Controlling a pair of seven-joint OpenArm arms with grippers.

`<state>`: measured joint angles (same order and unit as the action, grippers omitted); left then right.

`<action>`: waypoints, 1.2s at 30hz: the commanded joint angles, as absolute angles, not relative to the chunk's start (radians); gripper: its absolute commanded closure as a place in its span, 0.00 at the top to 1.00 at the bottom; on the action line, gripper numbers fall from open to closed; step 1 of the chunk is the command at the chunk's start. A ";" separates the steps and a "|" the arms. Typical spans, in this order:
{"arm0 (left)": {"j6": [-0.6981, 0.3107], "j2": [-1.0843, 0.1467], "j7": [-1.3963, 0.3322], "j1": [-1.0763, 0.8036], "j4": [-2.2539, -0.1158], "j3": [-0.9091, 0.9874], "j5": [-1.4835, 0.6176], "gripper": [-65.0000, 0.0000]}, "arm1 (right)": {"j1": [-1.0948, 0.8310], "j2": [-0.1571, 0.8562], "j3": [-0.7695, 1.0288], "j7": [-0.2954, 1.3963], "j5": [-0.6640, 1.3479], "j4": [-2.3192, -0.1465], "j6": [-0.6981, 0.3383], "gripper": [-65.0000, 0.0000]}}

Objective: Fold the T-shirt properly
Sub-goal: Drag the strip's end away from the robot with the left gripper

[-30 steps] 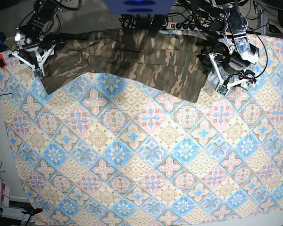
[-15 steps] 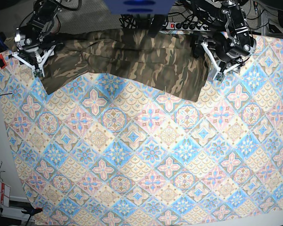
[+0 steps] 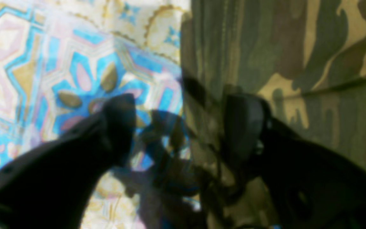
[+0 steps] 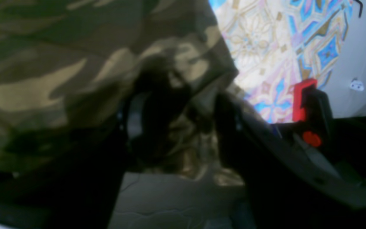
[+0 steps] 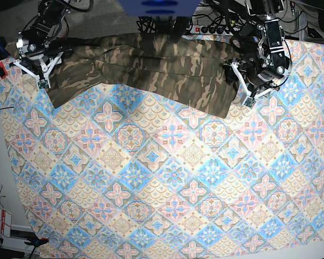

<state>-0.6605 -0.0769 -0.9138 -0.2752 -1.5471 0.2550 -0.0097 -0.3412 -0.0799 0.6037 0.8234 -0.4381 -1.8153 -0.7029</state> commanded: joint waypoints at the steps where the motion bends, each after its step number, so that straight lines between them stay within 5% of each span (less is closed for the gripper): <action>1: -0.698 -0.050 -0.990 -0.297 -1.521 0.209 -0.022 0.54 | -0.338 -0.071 0.607 0.812 -0.435 -1.836 -0.698 0.44; 8: -0.698 -0.053 -0.990 -0.318 -1.520 0.120 -0.022 0.43 | -0.326 -0.071 0.607 0.814 -0.435 -1.836 -0.698 0.44; 14: -0.698 -0.053 -0.989 -0.294 -1.477 0.088 -0.021 0.11 | -0.326 -0.071 0.607 0.814 -0.435 -1.836 -0.698 0.44; 30: -0.698 -0.048 -1.112 0.042 -1.411 0.143 -0.008 0.11 | -0.325 -0.071 0.607 0.809 -0.435 -1.836 -0.698 0.44; 36: -0.698 -0.042 -1.079 0.214 -1.173 0.154 -0.016 0.11 | -0.325 -0.071 0.610 0.809 -0.435 -1.836 -0.698 0.44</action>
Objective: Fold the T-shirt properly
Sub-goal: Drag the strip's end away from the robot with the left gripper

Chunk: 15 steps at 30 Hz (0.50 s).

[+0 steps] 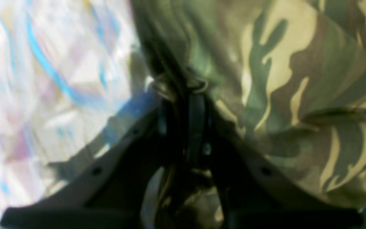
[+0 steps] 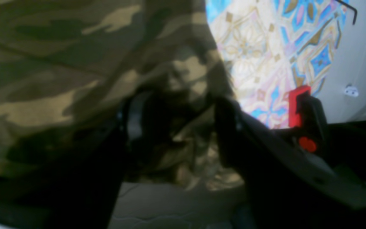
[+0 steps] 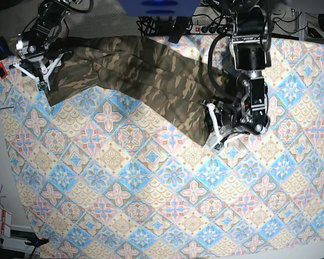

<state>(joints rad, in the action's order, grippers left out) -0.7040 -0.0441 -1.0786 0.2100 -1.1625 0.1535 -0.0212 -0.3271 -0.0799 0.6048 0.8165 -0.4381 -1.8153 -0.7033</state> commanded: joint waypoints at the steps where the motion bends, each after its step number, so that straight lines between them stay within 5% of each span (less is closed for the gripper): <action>1: -0.698 -0.042 -1.044 0.243 -1.119 0.179 -0.008 0.11 | -0.320 -0.071 0.610 0.809 -0.435 -1.836 -0.698 0.44; 15: -0.698 -0.151 -0.723 0.591 -0.561 0.243 0.067 0.12 | -0.199 -0.077 0.610 0.814 -0.639 -1.825 -0.698 0.44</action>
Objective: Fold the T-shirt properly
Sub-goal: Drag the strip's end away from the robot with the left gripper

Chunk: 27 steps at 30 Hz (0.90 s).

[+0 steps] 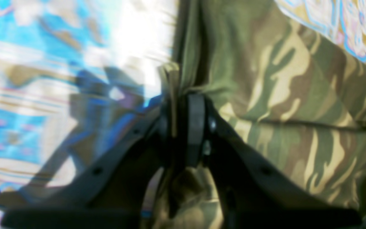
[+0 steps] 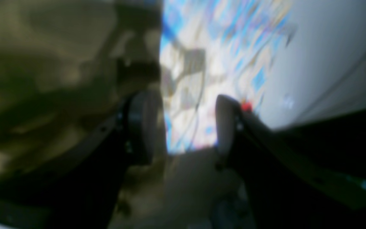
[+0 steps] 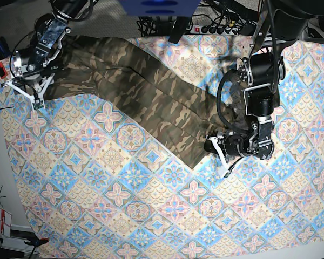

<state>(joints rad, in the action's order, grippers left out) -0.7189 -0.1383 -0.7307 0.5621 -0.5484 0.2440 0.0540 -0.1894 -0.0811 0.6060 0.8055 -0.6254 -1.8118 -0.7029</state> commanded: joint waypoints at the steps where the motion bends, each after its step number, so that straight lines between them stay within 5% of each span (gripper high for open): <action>1: -0.698 -0.162 -0.702 0.604 -0.538 0.243 0.067 0.12 | -0.199 -0.077 0.610 0.814 -0.639 -1.825 -0.698 0.44; 11: -0.698 -0.314 -0.561 0.656 -0.407 0.338 0.067 0.12 | -0.157 -0.077 0.621 0.816 -0.639 -1.824 -0.698 0.44; 17: -0.698 -0.418 -0.545 0.656 -0.409 0.400 0.067 0.12 | -0.085 -0.077 0.786 0.816 -0.641 -1.822 -0.698 0.44; 27: -0.698 -0.400 -0.545 0.631 -0.410 0.398 0.067 0.12 | -0.127 -0.079 0.842 0.816 -0.636 -1.834 -0.698 0.44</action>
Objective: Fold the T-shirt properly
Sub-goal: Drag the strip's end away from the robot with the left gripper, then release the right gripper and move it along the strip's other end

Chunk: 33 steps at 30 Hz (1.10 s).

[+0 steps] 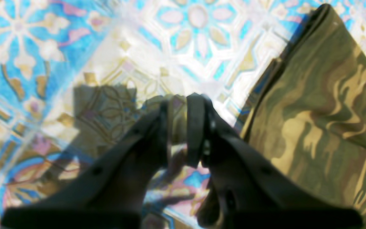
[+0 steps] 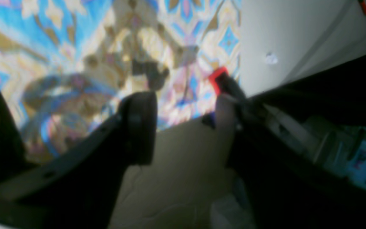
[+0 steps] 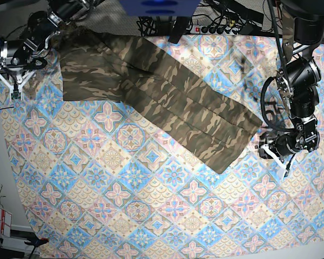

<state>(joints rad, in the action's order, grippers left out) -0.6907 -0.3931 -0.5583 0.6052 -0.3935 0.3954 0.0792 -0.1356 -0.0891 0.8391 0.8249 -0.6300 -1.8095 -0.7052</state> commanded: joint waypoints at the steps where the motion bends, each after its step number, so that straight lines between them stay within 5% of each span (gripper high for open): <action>1: -0.698 -0.387 -0.545 0.631 -0.410 0.398 0.073 0.12 | -0.131 -0.079 0.842 0.816 -0.634 -1.834 -0.698 0.44; 7: -0.698 -0.331 -0.633 0.624 -0.541 0.397 0.076 0.12 | -0.133 -0.087 0.843 0.816 -0.601 -1.891 -0.698 0.45; 14: -0.698 -0.232 -0.820 0.476 -1.021 0.225 0.076 0.12 | -0.130 -0.113 0.866 0.894 -0.662 -1.903 -0.698 0.71; 21: -0.698 -0.231 -0.862 0.303 -1.394 -0.033 0.068 0.12 | -0.131 -0.111 0.952 0.901 -0.665 -1.906 -0.698 0.66; 33: -0.698 -0.217 -0.858 0.288 -1.399 -0.038 0.077 0.12 | -0.234 -0.122 0.974 0.900 -0.553 -1.902 -0.698 0.66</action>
